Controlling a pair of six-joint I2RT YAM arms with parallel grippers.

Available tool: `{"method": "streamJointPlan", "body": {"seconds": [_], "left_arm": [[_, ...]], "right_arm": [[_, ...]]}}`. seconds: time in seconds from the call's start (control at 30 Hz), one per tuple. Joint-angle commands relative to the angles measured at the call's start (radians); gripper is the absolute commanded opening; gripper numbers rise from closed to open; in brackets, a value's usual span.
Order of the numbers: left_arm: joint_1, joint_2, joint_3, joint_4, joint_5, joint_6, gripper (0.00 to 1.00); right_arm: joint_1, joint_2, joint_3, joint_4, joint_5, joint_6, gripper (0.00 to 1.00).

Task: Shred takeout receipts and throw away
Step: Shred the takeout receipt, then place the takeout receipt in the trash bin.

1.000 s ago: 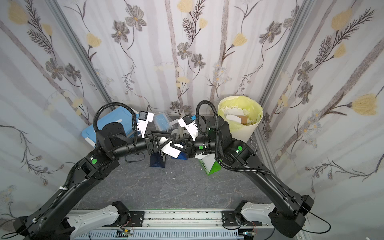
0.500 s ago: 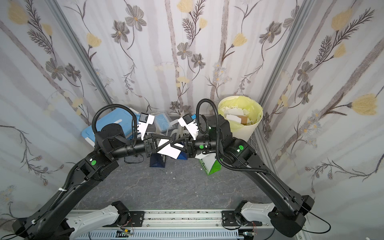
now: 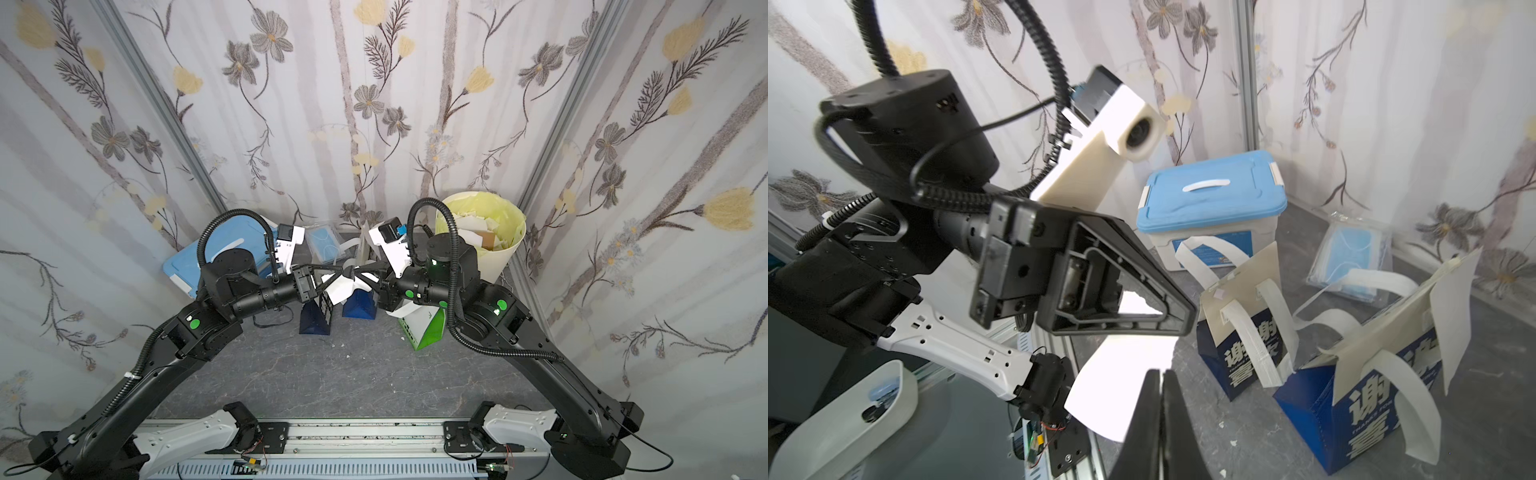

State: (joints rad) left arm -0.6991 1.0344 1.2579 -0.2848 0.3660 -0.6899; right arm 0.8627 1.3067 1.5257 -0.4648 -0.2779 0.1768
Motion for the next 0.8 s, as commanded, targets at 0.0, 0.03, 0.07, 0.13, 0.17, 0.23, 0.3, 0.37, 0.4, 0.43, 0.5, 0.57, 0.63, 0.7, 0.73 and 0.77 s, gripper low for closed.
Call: {"method": "streamJointPlan", "body": {"seconds": [0.0, 0.03, 0.07, 0.13, 0.17, 0.23, 0.3, 0.37, 0.4, 0.43, 0.5, 0.57, 0.63, 0.7, 0.73, 0.77], "left_arm": [[0.001, 0.000, -0.006, -0.051, -0.139, -0.031, 0.00], [0.002, -0.001, -0.006, -0.062, -0.160, -0.024, 0.00], [0.001, -0.002, -0.006, -0.073, -0.181, -0.017, 0.00], [0.002, 0.002, -0.007, -0.082, -0.207, -0.005, 0.00], [0.002, 0.003, -0.005, -0.080, -0.215, -0.001, 0.00], [0.003, 0.009, 0.001, -0.073, -0.213, 0.007, 0.00], [0.003, 0.014, -0.003, -0.042, -0.201, 0.010, 0.00], [0.003, 0.017, -0.010, -0.002, -0.185, 0.013, 0.00], [0.003, 0.020, -0.011, 0.015, -0.179, 0.012, 0.00], [0.003, 0.024, -0.011, 0.028, -0.176, 0.011, 0.00], [0.003, 0.032, -0.008, 0.048, -0.173, 0.007, 0.00], [0.003, 0.036, -0.006, 0.063, -0.169, 0.004, 0.00], [0.003, 0.039, -0.006, 0.071, -0.165, 0.003, 0.00], [0.003, 0.038, -0.006, 0.073, -0.164, 0.003, 0.00], [0.002, 0.037, -0.008, 0.073, -0.164, 0.003, 0.00], [0.003, 0.036, -0.011, 0.075, -0.162, 0.003, 0.00]], "right_arm": [[0.004, -0.046, -0.039, 0.137, 0.067, -0.054, 0.00], [0.004, -0.065, -0.059, 0.167, 0.065, -0.043, 0.00], [0.003, -0.086, -0.080, 0.196, 0.072, -0.032, 0.00], [-0.001, -0.124, -0.119, 0.237, 0.122, -0.015, 0.00], [-0.008, -0.139, -0.133, 0.249, 0.171, -0.012, 0.00], [-0.040, -0.152, -0.151, 0.247, 0.321, 0.000, 0.00], [-0.137, -0.138, -0.143, 0.215, 0.457, 0.038, 0.00], [-0.254, -0.109, -0.128, 0.179, 0.556, 0.127, 0.00], [-0.326, -0.089, -0.120, 0.168, 0.564, 0.178, 0.00], [-0.377, -0.070, -0.114, 0.164, 0.574, 0.214, 0.00], [-0.472, -0.018, -0.096, 0.167, 0.601, 0.258, 0.00], [-0.544, 0.049, -0.056, 0.142, 0.629, 0.303, 0.00], [-0.606, 0.137, 0.010, 0.098, 0.623, 0.334, 0.00], [-0.647, 0.225, 0.089, 0.040, 0.625, 0.346, 0.00], [-0.663, 0.262, 0.124, 0.014, 0.620, 0.346, 0.04], [-0.678, 0.313, 0.164, -0.018, 0.606, 0.342, 0.12]]}}
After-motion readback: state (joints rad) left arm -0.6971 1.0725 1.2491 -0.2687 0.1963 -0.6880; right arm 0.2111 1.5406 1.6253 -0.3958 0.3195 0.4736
